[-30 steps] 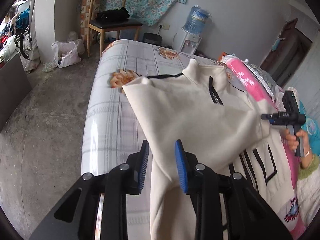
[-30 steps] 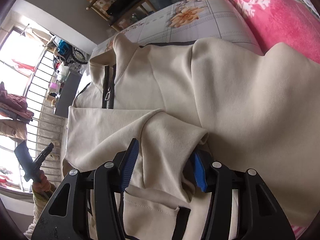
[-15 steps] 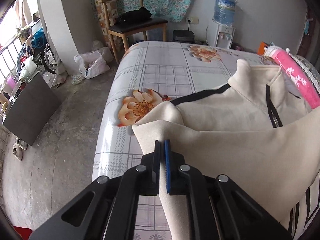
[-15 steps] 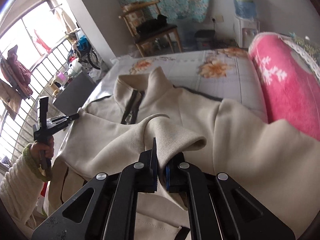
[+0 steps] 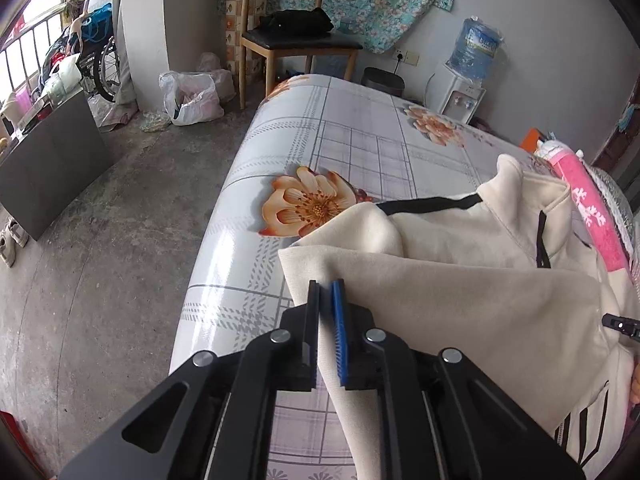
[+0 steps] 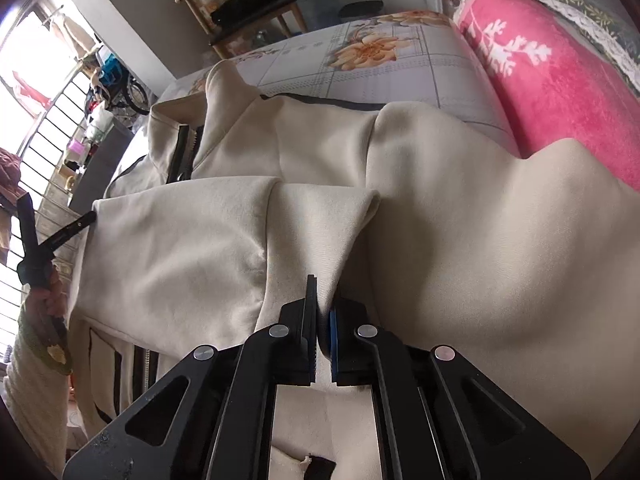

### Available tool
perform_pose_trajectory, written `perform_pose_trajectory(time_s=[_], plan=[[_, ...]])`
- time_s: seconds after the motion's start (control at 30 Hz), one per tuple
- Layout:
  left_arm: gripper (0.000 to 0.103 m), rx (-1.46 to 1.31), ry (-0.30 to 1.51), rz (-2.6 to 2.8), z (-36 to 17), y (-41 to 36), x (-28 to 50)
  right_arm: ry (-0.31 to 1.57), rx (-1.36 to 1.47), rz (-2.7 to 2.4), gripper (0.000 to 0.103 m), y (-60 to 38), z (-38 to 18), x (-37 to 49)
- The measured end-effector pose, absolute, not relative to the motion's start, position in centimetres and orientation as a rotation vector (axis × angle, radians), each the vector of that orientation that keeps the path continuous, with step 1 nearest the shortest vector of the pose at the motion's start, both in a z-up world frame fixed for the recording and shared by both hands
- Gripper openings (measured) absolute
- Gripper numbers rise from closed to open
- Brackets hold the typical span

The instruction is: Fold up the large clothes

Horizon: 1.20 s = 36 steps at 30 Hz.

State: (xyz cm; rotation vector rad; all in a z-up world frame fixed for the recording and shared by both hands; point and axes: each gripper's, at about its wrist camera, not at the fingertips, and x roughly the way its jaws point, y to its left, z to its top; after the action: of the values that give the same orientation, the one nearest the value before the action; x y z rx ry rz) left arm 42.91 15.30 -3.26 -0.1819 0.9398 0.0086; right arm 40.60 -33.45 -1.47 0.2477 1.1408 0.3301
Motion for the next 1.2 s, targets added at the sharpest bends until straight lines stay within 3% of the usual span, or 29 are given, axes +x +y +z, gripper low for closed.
perform_pose_trajectory(time_s=[0.17, 0.3, 0.47, 0.57, 0.73, 0.83, 0.97, 1.2], plan=[[0.011, -0.247, 0.843, 0.0, -0.3, 17.0, 40.4, 1.103, 0.177, 0.259, 0.003, -32.8, 0.0, 40.0], [0.012, -0.183, 0.891, -0.152, 0.6, 14.2, 38.5, 1.103, 0.111, 0.161, 0.016, -32.6, -0.2, 40.2], [0.047, -0.094, 0.982, -0.256, -0.7, 9.5, 37.6, 0.943, 0.035, 0.156, 0.032, -30.7, 3.3, 38.4], [0.059, -0.054, 1.026, -0.232, -2.6, 7.4, 38.2, 0.966, -0.027, 0.275, 0.041, -27.1, 2.8, 38.4], [0.06, -0.031, 1.05, -0.15, -4.3, 6.8, 38.1, 1.07, -0.121, 0.284, 0.041, -24.4, -1.3, 39.5], [0.061, -0.023, 1.027, -0.158, -2.8, 6.2, 36.6, 1.059, -0.144, 0.265, 0.041, -24.4, -0.5, 38.5], [0.072, 0.101, 0.994, -0.161, -1.8, 3.1, 35.3, 1.016, -0.172, 0.289, 0.054, -23.9, 0.1, 36.8], [0.077, 0.214, 1.011, -0.098, -5.4, -0.7, 34.7, 1.021, -0.161, 0.237, 0.057, -25.5, -0.6, 35.4]])
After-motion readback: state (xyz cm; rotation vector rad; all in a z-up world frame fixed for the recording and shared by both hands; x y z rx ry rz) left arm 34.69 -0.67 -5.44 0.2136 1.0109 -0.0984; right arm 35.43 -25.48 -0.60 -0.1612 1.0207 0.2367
